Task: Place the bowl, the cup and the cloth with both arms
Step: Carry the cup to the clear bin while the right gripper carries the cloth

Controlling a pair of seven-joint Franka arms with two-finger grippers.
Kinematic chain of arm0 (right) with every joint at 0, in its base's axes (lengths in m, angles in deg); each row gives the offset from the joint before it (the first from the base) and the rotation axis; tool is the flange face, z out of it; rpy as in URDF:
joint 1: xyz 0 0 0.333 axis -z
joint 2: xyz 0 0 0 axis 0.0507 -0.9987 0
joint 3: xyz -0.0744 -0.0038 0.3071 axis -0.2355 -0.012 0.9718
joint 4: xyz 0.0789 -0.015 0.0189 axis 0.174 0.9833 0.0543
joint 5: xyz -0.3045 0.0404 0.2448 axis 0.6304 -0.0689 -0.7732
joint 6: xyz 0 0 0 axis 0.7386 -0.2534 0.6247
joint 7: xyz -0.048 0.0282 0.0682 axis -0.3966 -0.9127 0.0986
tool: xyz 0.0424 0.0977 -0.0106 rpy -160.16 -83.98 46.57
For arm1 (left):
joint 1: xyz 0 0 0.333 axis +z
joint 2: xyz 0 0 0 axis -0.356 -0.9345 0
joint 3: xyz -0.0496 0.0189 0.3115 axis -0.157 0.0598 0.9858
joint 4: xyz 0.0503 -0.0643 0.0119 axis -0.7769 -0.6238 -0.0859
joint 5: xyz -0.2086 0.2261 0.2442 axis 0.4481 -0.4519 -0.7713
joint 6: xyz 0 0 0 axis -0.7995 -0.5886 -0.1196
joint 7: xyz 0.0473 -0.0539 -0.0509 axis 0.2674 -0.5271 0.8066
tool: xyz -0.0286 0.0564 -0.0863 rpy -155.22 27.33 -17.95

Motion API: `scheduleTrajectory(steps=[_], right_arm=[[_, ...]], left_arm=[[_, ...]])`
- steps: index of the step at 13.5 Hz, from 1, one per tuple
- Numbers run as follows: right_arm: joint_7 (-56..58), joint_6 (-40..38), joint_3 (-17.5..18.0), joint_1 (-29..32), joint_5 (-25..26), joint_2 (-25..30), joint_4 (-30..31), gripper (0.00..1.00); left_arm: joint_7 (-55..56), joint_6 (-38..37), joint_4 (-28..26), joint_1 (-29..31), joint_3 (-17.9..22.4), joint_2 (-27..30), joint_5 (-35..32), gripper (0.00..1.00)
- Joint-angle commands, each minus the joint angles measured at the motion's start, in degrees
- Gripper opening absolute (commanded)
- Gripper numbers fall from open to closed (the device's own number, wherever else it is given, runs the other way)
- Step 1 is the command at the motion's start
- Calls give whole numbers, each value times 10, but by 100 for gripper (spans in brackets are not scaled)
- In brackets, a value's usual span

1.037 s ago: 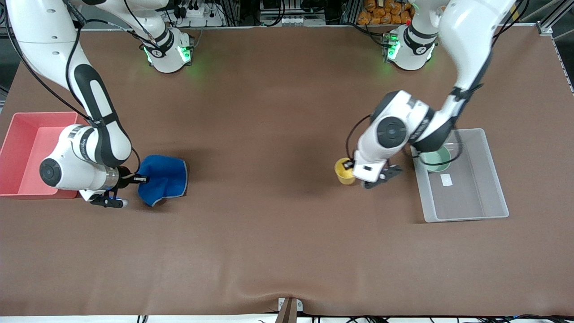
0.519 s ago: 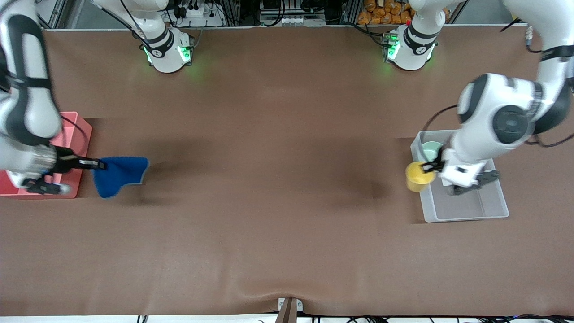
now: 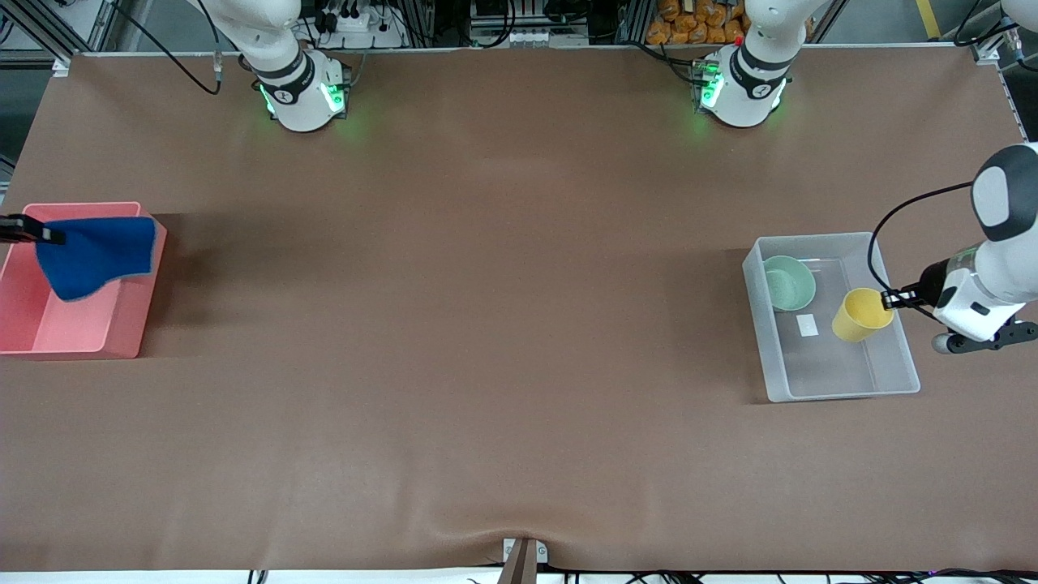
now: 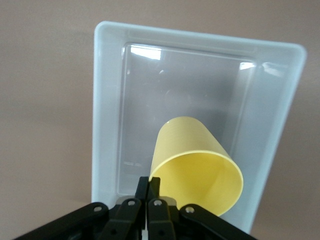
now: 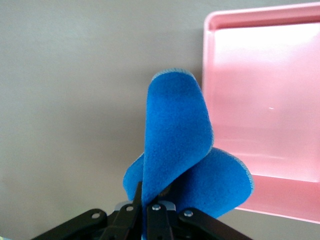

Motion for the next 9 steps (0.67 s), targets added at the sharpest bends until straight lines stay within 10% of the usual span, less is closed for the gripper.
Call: scheduleTrajectory(steps=[1, 9], right_arm=[[39, 14, 11, 31, 52, -10, -20, 0], [77, 143, 11, 67, 95, -79, -14, 0]], left_arm=[[-30, 0, 43, 15, -8, -59, 1, 0], [-36, 45, 77, 2, -4, -156, -28, 0]])
